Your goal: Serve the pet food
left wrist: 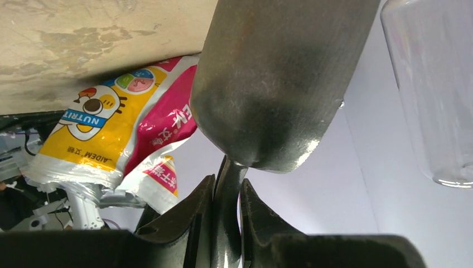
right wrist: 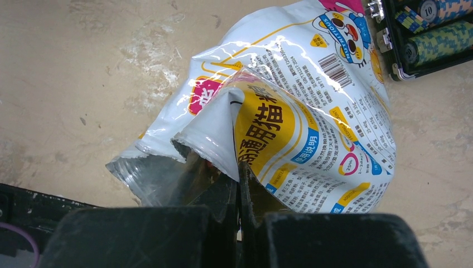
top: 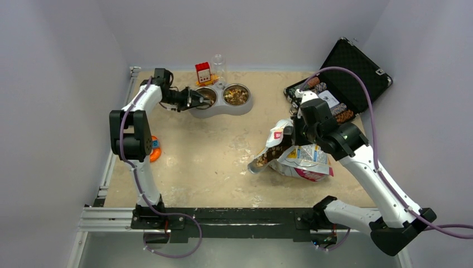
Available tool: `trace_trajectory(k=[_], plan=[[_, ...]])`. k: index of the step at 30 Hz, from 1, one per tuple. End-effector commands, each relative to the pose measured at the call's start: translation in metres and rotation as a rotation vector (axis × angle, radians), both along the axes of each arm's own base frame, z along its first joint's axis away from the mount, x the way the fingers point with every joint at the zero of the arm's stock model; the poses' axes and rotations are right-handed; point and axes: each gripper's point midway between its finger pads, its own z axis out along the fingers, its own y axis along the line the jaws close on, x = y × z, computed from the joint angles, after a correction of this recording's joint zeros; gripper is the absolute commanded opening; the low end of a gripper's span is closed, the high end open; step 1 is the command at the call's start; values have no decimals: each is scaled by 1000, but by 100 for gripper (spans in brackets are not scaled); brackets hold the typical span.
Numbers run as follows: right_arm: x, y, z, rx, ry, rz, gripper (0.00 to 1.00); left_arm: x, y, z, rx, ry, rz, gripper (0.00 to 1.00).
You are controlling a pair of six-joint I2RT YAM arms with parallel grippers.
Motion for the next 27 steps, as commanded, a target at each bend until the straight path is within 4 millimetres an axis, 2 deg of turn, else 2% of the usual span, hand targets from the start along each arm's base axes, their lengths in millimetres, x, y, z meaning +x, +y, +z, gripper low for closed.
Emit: trace_trajectory(k=[1, 8, 21, 27], plan=[[30, 7, 33, 62, -141, -28, 0, 13, 0, 35, -60, 60, 72, 0], [36, 7, 36, 53, -143, -24, 0, 21, 1, 52, -58, 98, 122, 0], [44, 4, 37, 45, -145, -20, 0, 18, -3, 52, -57, 140, 133, 0], [45, 3, 37, 46, -146, -20, 0, 15, -12, 64, -57, 133, 133, 0]])
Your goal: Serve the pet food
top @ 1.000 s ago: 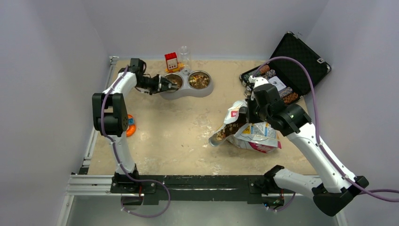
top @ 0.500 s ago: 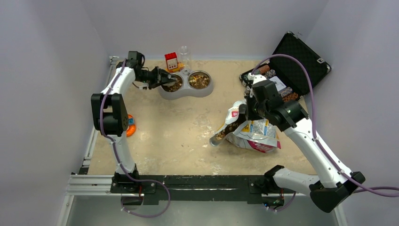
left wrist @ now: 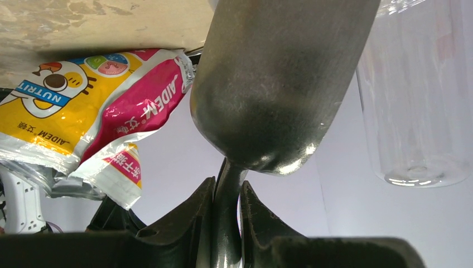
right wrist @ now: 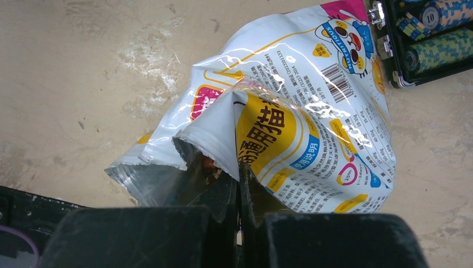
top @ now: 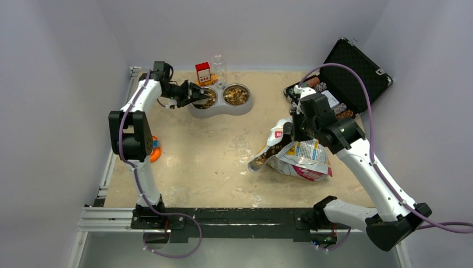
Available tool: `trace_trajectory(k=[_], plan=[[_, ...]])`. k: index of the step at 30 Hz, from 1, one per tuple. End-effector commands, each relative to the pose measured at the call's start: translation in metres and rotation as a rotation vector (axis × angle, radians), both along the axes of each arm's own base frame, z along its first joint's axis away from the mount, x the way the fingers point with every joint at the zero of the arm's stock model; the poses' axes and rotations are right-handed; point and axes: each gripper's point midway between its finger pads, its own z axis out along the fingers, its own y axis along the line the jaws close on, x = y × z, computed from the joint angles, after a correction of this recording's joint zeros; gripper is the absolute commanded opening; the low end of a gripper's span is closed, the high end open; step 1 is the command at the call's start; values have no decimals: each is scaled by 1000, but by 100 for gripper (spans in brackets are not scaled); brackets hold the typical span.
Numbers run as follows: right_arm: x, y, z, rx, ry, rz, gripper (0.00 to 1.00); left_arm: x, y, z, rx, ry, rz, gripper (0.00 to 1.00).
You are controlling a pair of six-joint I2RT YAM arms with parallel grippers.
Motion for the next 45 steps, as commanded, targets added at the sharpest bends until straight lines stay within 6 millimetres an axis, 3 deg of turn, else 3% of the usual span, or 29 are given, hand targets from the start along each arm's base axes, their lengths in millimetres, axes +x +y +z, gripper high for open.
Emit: trace_trajectory(k=[1, 8, 16, 28, 35, 45], plan=[[30, 3, 40, 48, -167, -24, 0, -5, -16, 41, -62, 0, 7, 0], [29, 2, 40, 52, -166, -25, 0, -14, -14, 42, -33, 29, 28, 0], [30, 4, 41, 59, -165, -20, 0, -11, -14, 70, -32, -28, 46, 0], [26, 3, 41, 70, -164, -27, 0, -24, -17, 44, -39, 30, 26, 0], [24, 3, 45, 84, -170, -33, 0, -24, -17, 69, -30, -33, 20, 0], [24, 2, 48, 87, -182, -36, 0, -38, -26, 87, -41, -109, -26, 0]])
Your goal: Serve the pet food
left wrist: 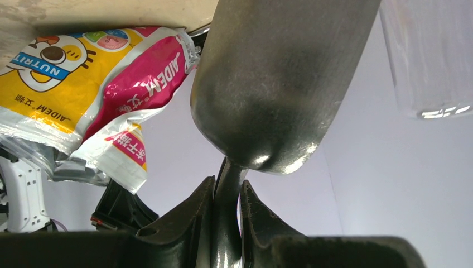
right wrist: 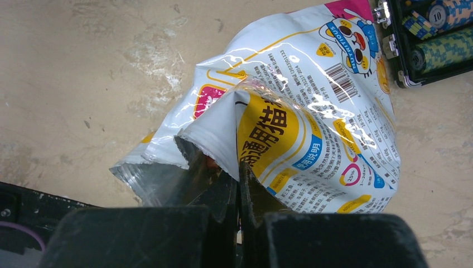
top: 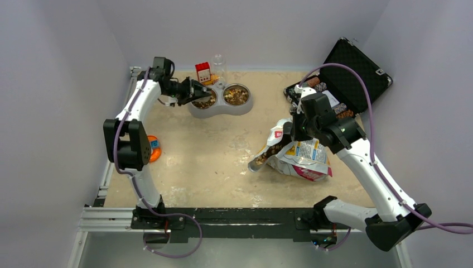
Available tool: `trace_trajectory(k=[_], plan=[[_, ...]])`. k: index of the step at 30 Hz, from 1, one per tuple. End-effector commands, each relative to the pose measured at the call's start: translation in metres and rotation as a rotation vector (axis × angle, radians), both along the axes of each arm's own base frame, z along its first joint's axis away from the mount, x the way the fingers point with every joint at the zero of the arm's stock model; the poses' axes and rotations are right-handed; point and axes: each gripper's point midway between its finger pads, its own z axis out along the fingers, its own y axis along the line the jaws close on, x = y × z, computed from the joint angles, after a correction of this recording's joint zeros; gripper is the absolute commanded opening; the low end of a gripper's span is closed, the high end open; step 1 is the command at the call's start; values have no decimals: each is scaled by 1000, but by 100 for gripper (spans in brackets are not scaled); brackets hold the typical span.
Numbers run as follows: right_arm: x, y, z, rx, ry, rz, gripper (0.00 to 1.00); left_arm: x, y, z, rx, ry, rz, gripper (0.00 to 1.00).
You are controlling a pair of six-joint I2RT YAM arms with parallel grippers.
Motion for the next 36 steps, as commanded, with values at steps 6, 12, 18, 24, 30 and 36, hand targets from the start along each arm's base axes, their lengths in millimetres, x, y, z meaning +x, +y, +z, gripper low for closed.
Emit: trace_trajectory(k=[6, 12, 18, 24, 30, 36], plan=[[23, 0, 51, 71, -191, -39, 0, -38, -11, 48, -7, -216, -131, 0], [16, -3, 53, 86, -189, -59, 0, -65, -19, 52, 18, -562, -290, 0], [7, -8, 48, 87, -173, -72, 0, -155, -44, 48, 64, -857, -592, 0], [2, -11, 43, 79, -174, -61, 0, -274, -75, 27, 84, -1055, -988, 0], [-7, -7, 48, 88, -186, 8, 0, -347, -79, 16, 19, -1125, -1162, 0], [-23, 7, 45, 121, -205, 155, 0, -379, -74, 18, -19, -1120, -1213, 0]])
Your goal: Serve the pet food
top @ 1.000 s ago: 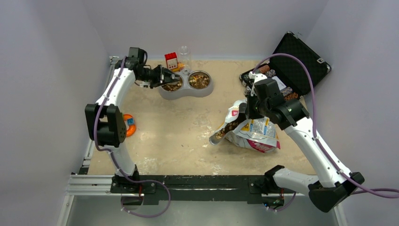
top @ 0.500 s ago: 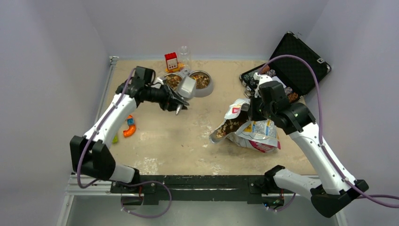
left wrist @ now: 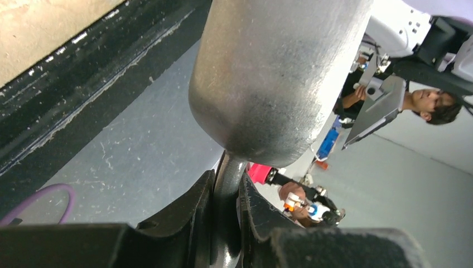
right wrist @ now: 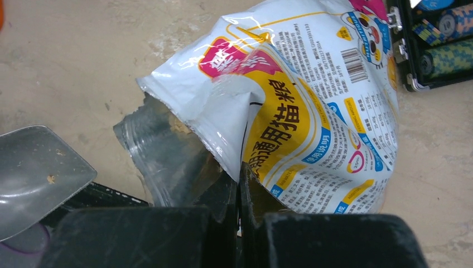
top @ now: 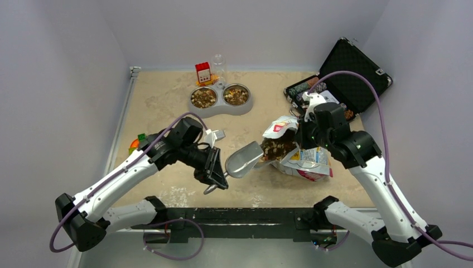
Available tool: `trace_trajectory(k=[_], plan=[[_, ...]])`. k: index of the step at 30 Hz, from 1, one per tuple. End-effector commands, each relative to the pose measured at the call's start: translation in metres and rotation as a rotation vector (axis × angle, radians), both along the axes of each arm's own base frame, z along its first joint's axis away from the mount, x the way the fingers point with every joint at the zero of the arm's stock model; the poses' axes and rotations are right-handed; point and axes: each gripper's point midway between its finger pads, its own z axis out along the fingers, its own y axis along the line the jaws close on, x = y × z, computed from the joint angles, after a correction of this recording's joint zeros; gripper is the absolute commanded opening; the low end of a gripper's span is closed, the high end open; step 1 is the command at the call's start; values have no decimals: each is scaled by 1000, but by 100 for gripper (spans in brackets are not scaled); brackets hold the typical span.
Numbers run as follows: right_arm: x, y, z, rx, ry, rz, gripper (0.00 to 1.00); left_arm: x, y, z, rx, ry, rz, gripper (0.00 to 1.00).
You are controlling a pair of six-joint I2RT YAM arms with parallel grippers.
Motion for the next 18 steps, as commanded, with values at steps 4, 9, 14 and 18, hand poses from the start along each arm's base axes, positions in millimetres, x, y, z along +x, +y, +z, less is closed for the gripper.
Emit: trace_trajectory(k=[4, 9, 14, 18], plan=[[-8, 26, 29, 121, -156, 187, 0, -13, -19, 15, -64, -19, -86, 0], [-14, 34, 30, 151, -145, 213, 0, -11, -41, 5, 36, 85, -137, 0], [-22, 42, 32, 162, -154, 259, 0, 10, -64, -6, 139, 194, -108, 0], [-26, 45, 29, 132, -149, 265, 0, 20, -95, -2, 59, 332, -119, 0]])
